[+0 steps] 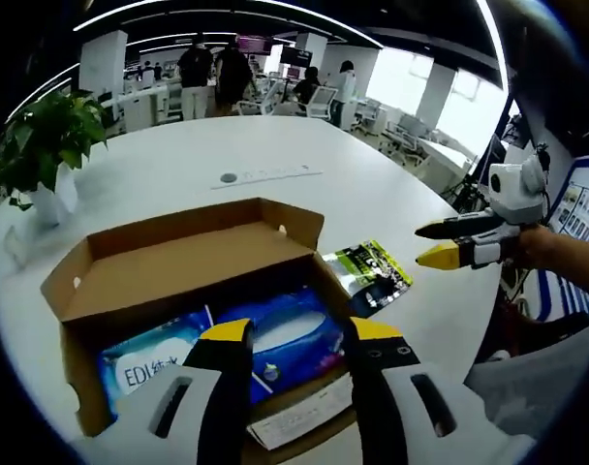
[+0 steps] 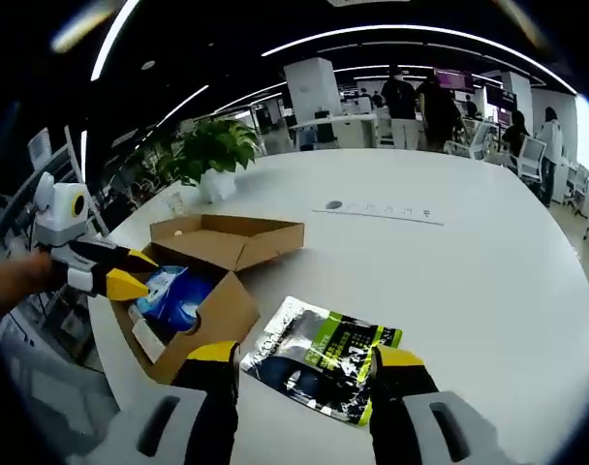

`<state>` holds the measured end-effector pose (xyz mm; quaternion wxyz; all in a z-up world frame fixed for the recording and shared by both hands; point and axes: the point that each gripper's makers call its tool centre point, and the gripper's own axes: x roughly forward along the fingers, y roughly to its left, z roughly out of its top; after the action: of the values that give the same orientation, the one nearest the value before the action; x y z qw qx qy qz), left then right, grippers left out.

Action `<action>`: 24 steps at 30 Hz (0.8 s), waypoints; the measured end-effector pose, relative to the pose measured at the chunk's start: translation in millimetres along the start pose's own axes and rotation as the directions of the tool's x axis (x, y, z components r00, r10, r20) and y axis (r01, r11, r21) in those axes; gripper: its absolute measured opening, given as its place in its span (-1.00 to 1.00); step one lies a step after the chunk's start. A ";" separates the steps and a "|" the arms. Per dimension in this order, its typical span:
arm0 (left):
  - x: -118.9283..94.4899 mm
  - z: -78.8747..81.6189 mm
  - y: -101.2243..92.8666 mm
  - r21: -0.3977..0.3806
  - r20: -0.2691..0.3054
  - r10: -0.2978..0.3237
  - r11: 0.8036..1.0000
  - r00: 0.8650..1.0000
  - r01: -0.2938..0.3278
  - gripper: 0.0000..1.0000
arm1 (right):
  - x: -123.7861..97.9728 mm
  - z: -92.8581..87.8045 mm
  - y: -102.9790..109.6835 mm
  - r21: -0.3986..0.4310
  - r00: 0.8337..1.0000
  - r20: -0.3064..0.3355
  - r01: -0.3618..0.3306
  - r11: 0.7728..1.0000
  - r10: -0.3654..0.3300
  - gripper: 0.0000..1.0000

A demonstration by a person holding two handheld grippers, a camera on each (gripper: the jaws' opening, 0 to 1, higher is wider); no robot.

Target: Operate the shoe box by opening the lid, removing the specified soft item, and placing it in the target area until the item is outside and the box remains undamaged.

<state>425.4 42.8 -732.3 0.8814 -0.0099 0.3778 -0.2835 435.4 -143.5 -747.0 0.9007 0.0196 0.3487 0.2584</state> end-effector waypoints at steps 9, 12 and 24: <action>-11.2 -1.7 10.6 0.021 0.037 -0.010 1.000 0.999 0.009 0.02 | -4.6 9.3 25.9 -0.030 0.999 0.026 -0.039 0.999 0.040 0.35; -16.9 0.4 14.4 0.008 0.062 -0.018 1.000 0.998 0.018 0.13 | -5.6 13.1 37.4 -0.053 0.997 0.039 -0.058 0.997 0.061 0.43; -37.6 -2.0 33.6 -0.010 0.097 -0.001 1.000 0.995 0.002 0.40 | -2.5 21.6 67.8 -0.099 0.993 0.049 -0.102 0.990 0.107 0.62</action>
<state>419.8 90.5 -716.7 0.8983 -0.0282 0.3361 -0.2815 417.0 -82.9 -714.5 0.8949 0.0015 0.3098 0.3213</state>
